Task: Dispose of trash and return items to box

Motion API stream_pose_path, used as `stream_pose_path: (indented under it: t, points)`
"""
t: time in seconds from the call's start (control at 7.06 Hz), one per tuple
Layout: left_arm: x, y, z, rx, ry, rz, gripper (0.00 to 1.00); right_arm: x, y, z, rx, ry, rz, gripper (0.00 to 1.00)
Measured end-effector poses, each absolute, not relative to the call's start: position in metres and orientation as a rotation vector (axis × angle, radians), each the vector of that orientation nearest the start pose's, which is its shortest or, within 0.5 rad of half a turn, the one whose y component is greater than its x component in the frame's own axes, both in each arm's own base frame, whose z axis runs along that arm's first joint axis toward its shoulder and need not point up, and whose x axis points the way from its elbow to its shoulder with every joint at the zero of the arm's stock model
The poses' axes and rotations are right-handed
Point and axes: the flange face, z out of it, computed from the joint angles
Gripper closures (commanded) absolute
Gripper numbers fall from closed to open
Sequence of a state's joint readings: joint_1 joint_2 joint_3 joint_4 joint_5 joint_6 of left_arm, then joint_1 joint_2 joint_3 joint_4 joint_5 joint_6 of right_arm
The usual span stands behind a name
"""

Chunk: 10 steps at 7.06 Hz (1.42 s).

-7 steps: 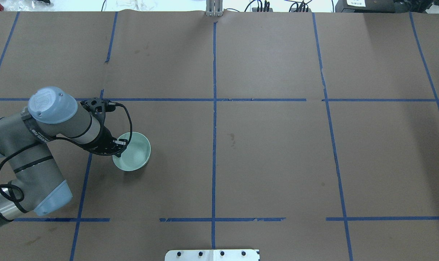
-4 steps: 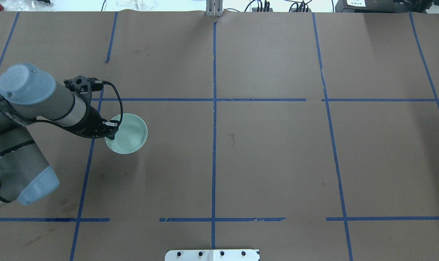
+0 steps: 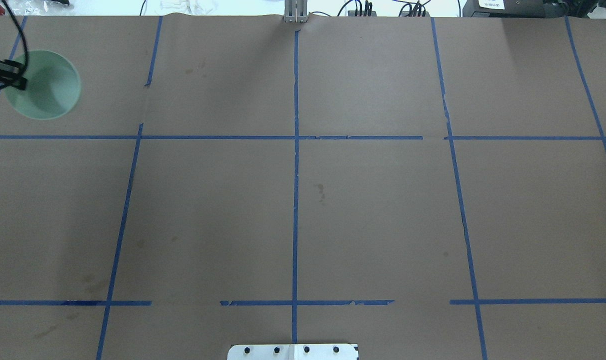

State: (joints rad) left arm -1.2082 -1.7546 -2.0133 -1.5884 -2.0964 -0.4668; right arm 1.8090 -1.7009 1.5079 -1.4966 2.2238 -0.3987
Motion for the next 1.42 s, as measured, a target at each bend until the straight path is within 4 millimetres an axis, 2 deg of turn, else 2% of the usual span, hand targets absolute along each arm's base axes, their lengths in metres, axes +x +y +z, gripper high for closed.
stream_pose_path:
  t: [0.14,0.28,0.57,0.71,0.85,1.13,1.28,1.42]
  points:
    - [0.056,-0.516,0.399,0.39,0.649,0.15,1.0,0.162,-0.394,0.751,0.108,-0.687,-0.123,0.0]
    - [0.002,-0.509,0.45,0.378,0.608,0.23,1.0,0.147,-0.404,0.744,0.13,-0.729,-0.143,0.0]
    - [-0.109,-0.497,0.576,0.33,0.581,0.336,1.0,0.117,-0.432,0.714,0.192,-0.758,-0.125,0.0]
    - [-0.146,-0.486,0.631,0.315,0.578,0.349,1.0,0.108,-0.44,0.699,0.218,-0.775,-0.1,0.0]
    - [-0.169,-0.475,0.682,0.298,0.579,0.341,1.0,0.102,-0.444,0.689,0.233,-0.798,-0.088,0.0]
    - [-0.179,-0.448,0.771,0.224,0.57,0.312,1.0,0.096,-0.445,0.682,0.24,-0.848,-0.084,0.0]
    - [-0.179,-0.433,0.802,0.174,0.552,0.296,1.0,0.093,-0.444,0.681,0.239,-0.886,-0.085,0.0]
    - [-0.177,-0.415,0.827,0.134,0.539,0.28,0.95,0.092,-0.442,0.681,0.235,-0.904,-0.083,0.0]
